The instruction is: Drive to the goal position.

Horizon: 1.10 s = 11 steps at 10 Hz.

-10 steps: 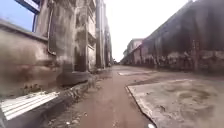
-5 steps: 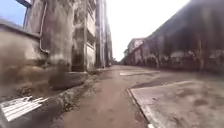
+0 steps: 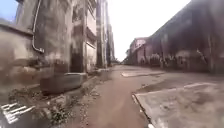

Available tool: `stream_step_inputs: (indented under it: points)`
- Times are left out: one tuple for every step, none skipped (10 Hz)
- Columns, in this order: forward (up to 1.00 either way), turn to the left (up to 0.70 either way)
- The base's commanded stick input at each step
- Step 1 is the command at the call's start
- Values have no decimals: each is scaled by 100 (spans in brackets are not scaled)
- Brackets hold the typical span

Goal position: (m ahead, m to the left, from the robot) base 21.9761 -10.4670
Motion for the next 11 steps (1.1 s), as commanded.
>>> stream_step_inputs:
  points:
    - [70,0]
    - [70,0]
    - [70,0]
    - [70,0]
    - [70,0]
    - [70,0]
    - [70,0]
    - [70,0]
    - [70,0]
    - [70,0]
    - [70,0]
